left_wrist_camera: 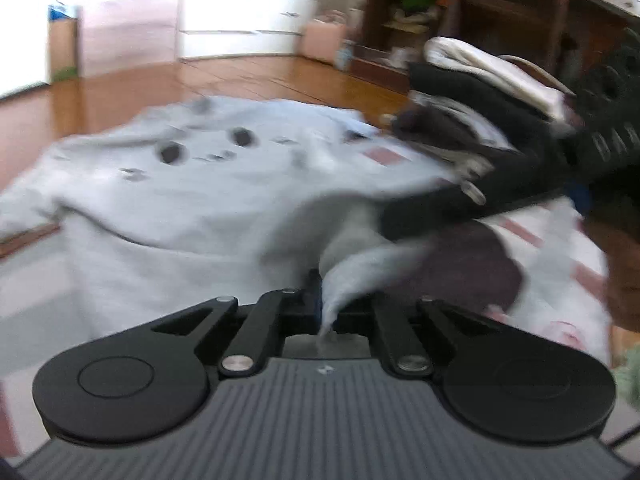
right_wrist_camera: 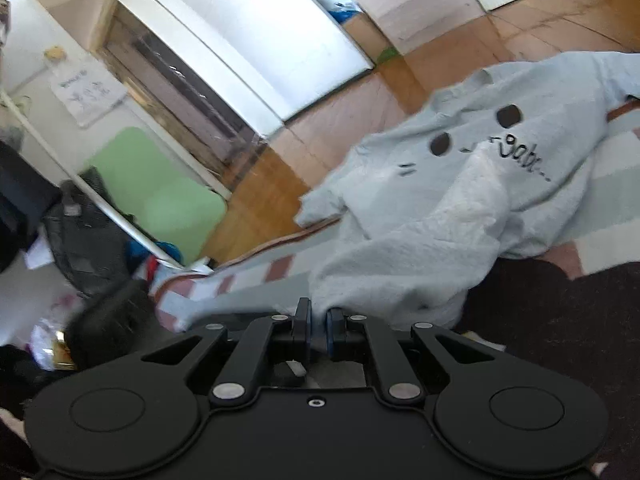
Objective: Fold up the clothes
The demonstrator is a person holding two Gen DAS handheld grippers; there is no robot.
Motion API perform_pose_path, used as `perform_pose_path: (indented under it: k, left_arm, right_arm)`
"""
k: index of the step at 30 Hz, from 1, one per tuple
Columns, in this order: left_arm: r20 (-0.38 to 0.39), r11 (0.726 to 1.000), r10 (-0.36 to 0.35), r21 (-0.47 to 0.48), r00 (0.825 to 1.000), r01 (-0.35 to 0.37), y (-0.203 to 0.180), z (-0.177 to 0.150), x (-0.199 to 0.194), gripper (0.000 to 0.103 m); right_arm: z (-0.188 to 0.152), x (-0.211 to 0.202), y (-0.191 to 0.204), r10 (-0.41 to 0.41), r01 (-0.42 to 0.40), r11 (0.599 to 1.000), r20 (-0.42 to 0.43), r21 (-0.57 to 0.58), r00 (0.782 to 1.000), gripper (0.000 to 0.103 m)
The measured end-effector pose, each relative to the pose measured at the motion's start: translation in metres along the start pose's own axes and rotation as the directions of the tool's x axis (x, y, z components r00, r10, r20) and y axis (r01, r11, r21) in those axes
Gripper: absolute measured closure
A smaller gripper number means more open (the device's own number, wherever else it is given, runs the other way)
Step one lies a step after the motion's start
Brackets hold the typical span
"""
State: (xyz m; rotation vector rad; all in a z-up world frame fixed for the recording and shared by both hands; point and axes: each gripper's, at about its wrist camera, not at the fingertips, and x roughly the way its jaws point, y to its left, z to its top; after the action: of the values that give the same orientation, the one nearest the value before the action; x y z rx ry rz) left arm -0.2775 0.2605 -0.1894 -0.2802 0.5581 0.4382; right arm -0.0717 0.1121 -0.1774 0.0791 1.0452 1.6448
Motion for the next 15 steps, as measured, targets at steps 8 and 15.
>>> perform_pose_path:
  k: [8, 15]
  left_arm:
    - [-0.024, 0.909, 0.290, -0.306, 0.957, -0.283, 0.102, 0.011, -0.023, 0.099]
    - [-0.059, 0.862, 0.320, -0.396, 0.946, -0.316, 0.121, 0.003, -0.020, 0.099]
  right_arm:
    - [-0.020, 0.004, -0.014, -0.301, 0.292, 0.948, -0.060, -0.129, 0.952, 0.086]
    - [-0.018, 0.023, -0.017, -0.402, 0.386, 0.906, -0.066, -0.174, 0.913, 0.058]
